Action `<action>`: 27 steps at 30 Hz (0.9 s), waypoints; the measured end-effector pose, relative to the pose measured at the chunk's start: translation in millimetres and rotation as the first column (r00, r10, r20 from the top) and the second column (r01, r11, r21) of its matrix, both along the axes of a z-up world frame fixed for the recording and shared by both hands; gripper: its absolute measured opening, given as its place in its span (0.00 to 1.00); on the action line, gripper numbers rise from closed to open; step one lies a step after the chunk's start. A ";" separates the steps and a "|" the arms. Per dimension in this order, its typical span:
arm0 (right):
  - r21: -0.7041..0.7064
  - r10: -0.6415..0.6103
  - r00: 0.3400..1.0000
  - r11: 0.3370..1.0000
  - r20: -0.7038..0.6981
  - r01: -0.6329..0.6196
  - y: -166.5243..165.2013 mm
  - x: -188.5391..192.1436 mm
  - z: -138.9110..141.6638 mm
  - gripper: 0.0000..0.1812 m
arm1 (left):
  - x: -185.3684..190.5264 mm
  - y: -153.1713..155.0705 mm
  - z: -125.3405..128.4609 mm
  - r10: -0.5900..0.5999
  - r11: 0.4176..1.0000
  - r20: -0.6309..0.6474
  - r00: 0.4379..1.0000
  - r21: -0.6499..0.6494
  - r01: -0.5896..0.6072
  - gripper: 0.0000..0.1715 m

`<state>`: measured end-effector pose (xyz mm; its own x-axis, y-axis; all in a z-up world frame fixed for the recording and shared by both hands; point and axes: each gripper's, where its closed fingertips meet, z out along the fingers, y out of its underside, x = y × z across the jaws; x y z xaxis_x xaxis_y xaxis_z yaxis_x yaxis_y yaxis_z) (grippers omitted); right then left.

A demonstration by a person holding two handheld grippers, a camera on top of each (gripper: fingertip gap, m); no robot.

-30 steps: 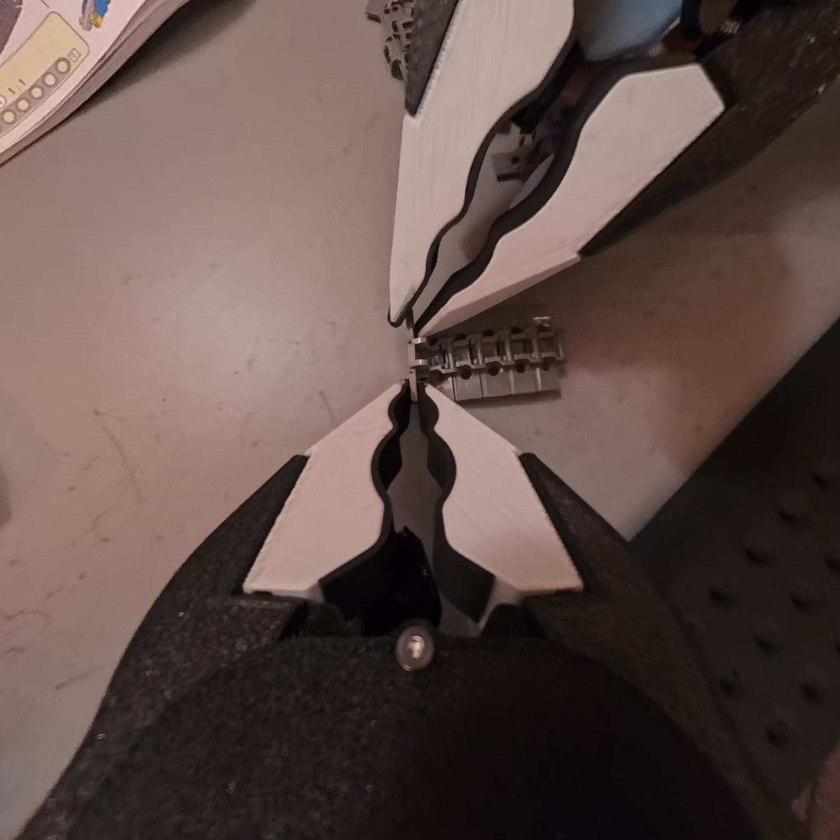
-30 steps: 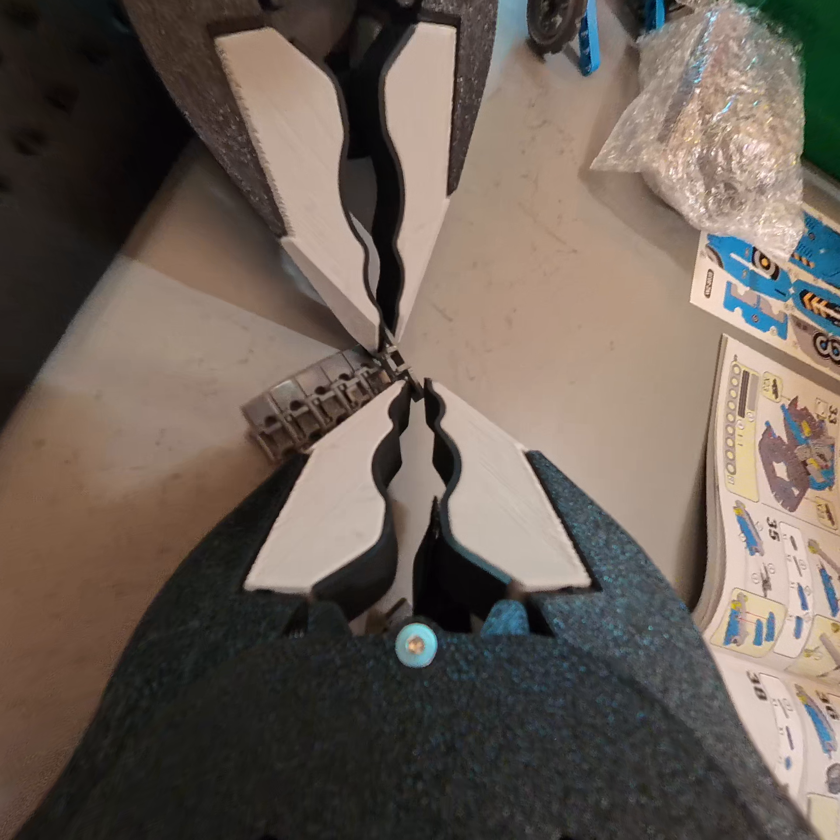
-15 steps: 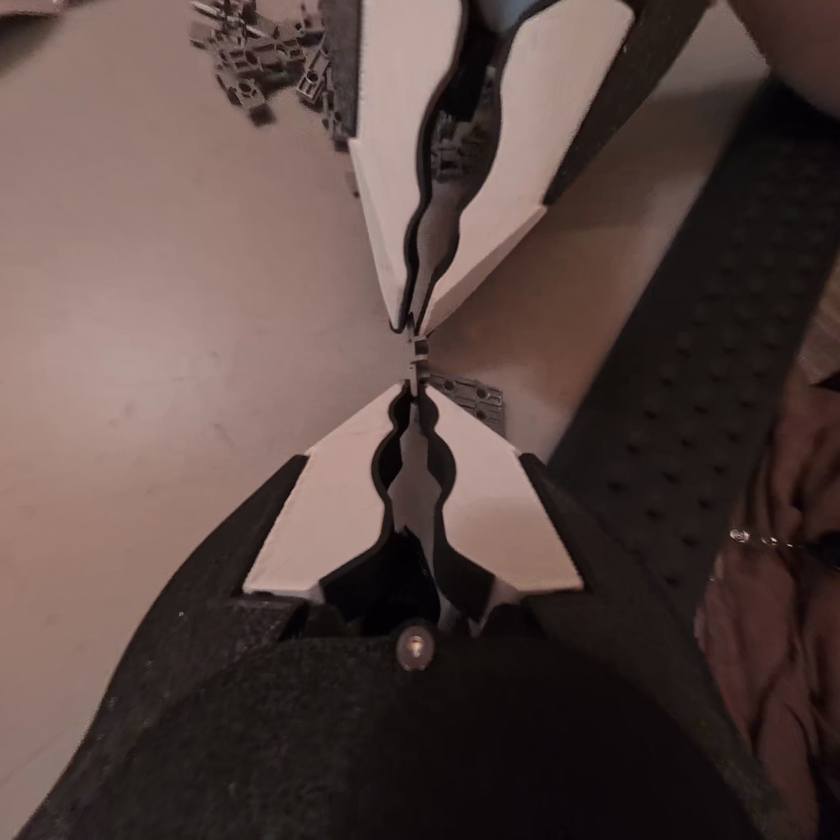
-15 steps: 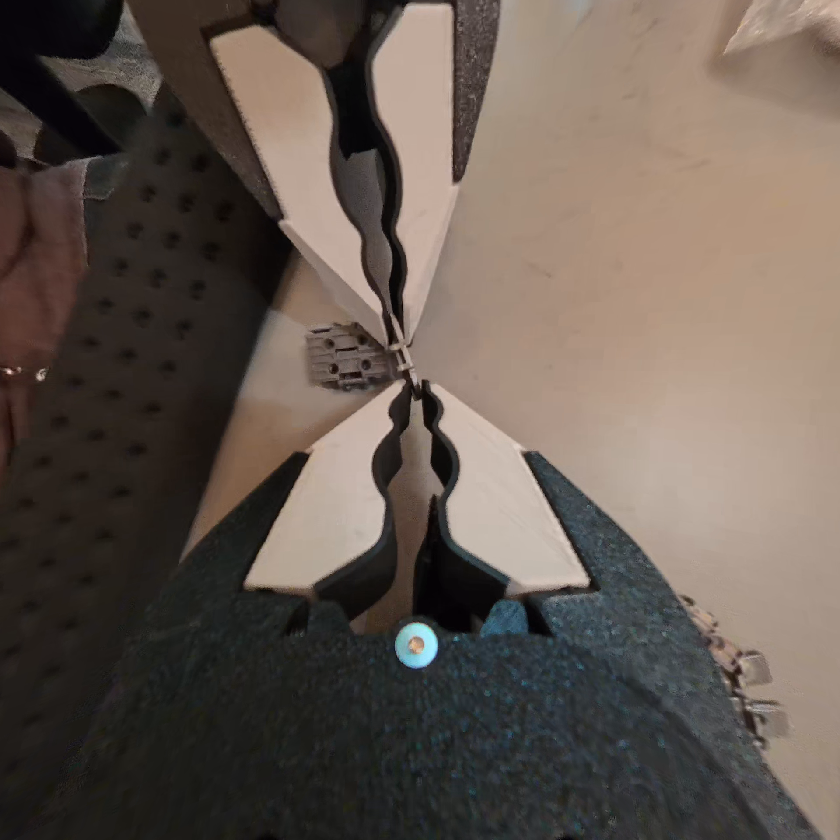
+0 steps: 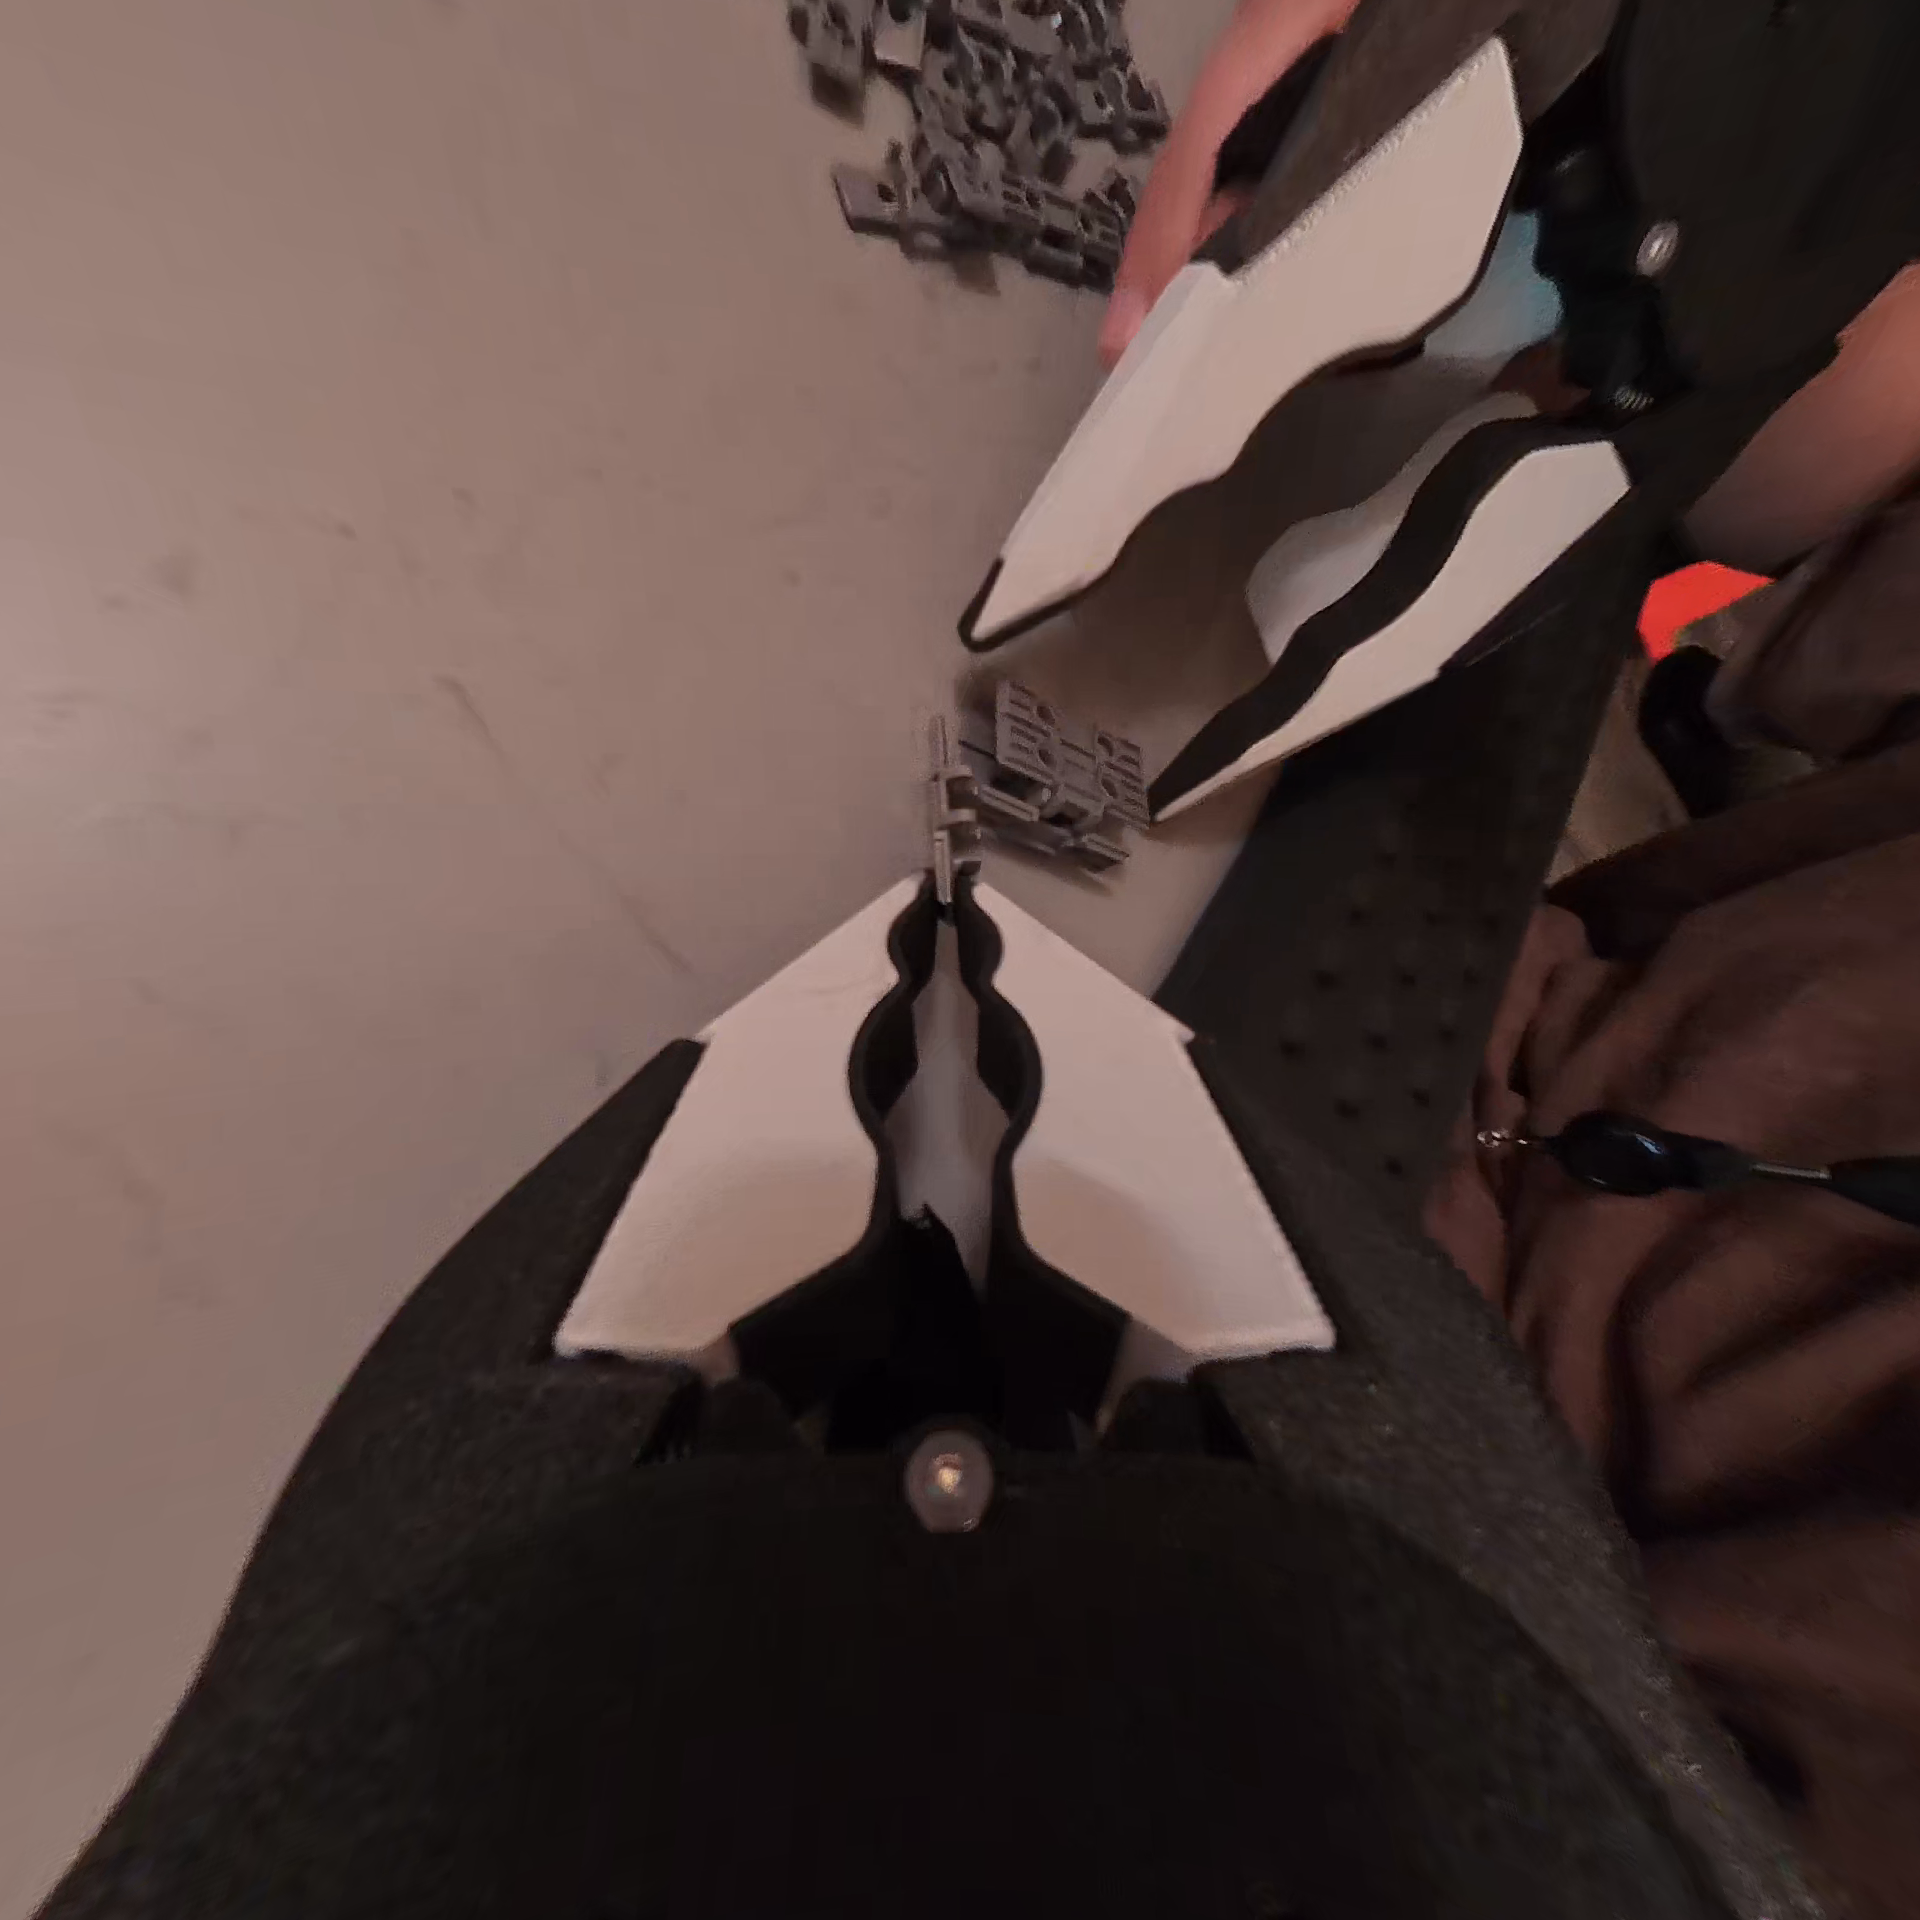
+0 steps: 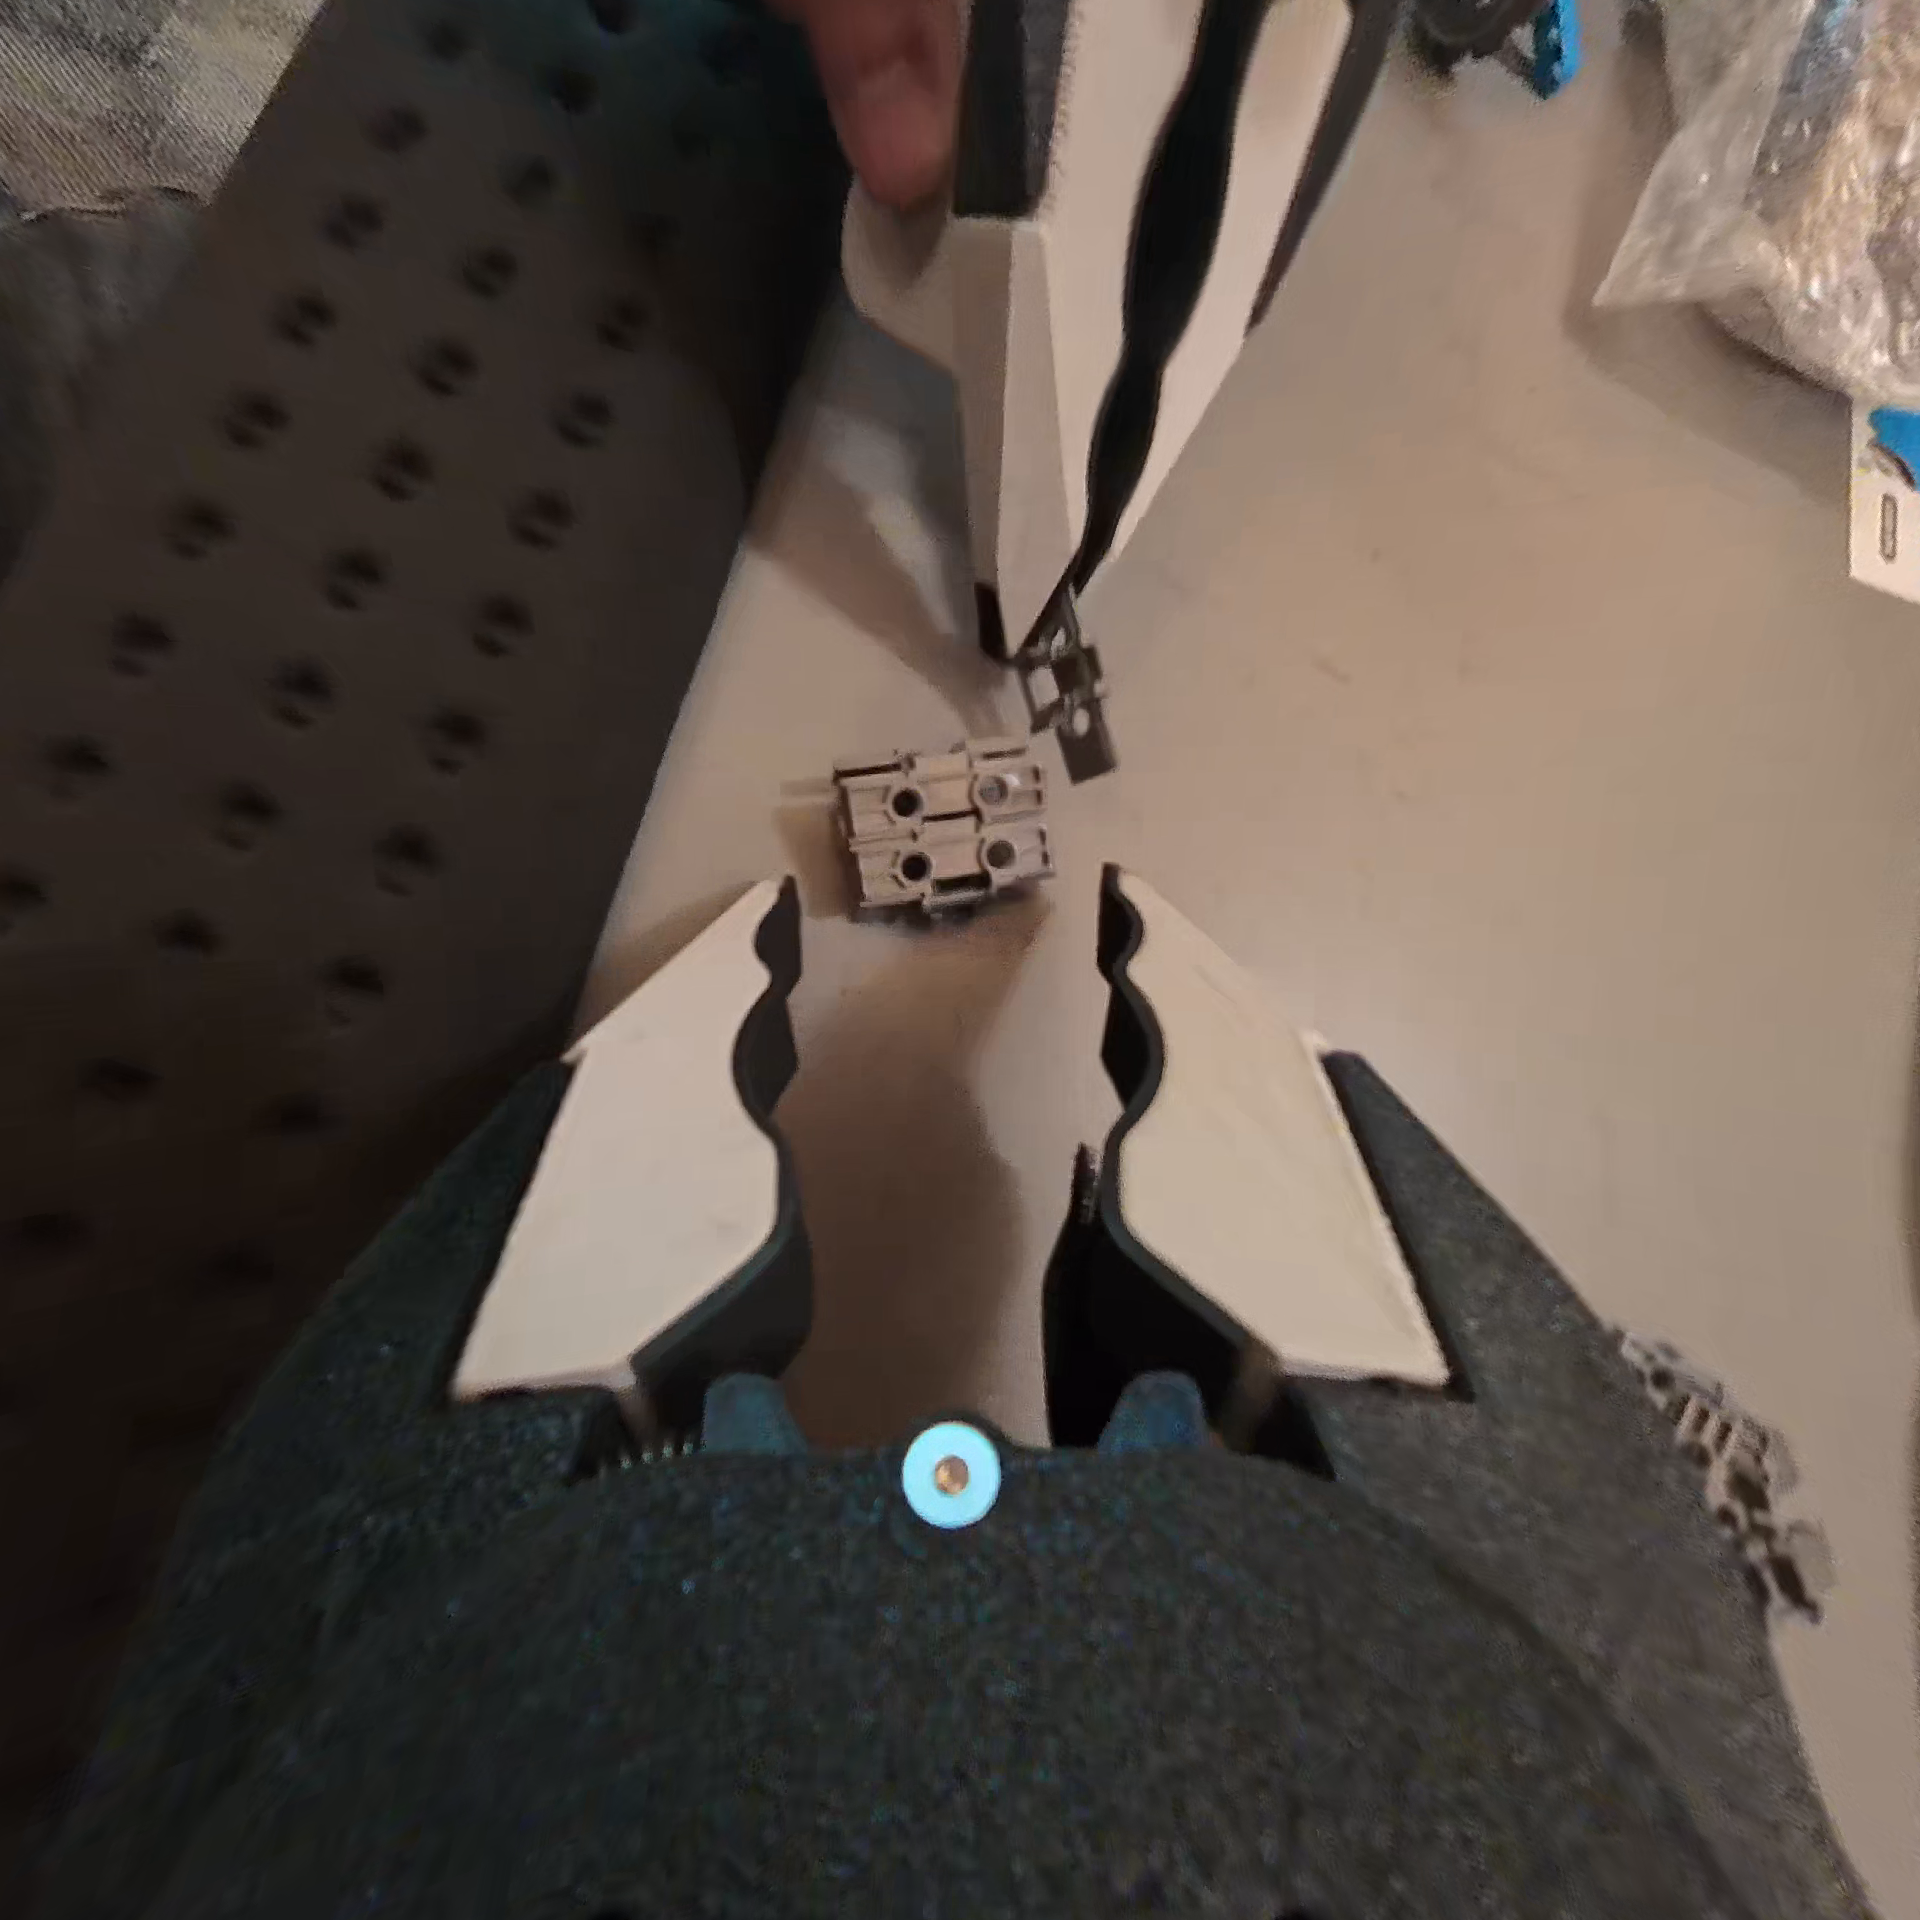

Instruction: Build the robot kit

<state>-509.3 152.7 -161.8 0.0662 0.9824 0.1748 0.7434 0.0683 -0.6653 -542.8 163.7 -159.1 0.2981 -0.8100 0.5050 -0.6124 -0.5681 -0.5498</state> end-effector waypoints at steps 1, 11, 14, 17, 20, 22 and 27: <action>-0.002 0.018 1.000 1.000 -0.004 -0.018 -1.8 -4.1 -1.8 0.31 | 0.1 -2.2 -3.4 -0.006 1.000 -0.008 1.000 -0.030 0.006 0.02; -0.405 -0.127 0.928 0.914 -0.349 -0.027 0.0 1.0 58.4 0.22 | -0.1 -0.7 -6.4 0.024 0.993 0.025 0.999 -0.120 -0.021 0.02; -0.518 -0.300 0.895 0.850 -0.329 0.095 29.0 15.6 55.0 0.22 | 0.3 -0.5 -6.3 0.034 0.989 0.035 0.999 -0.147 -0.029 0.02; -0.326 -0.243 0.956 0.928 -0.162 0.181 32.3 31.2 38.0 0.22 | 0.4 -0.5 -6.3 0.030 0.992 0.033 0.999 -0.122 -0.025 0.02; -0.238 -0.184 0.983 0.954 0.007 0.181 18.9 49.9 34.7 0.22 | 0.9 -0.4 -6.6 0.027 0.995 0.028 0.999 -0.099 -0.024 0.02; -0.213 -0.183 0.970 0.953 0.161 0.215 11.2 70.6 22.1 0.22 | 0.9 -0.4 -6.4 0.029 0.993 0.033 0.999 -0.113 -0.025 0.01; -0.118 -0.226 0.942 0.958 0.247 0.261 19.0 76.1 17.9 0.22 | 1.4 -0.4 -6.0 0.034 0.987 0.047 0.998 -0.159 -0.026 0.01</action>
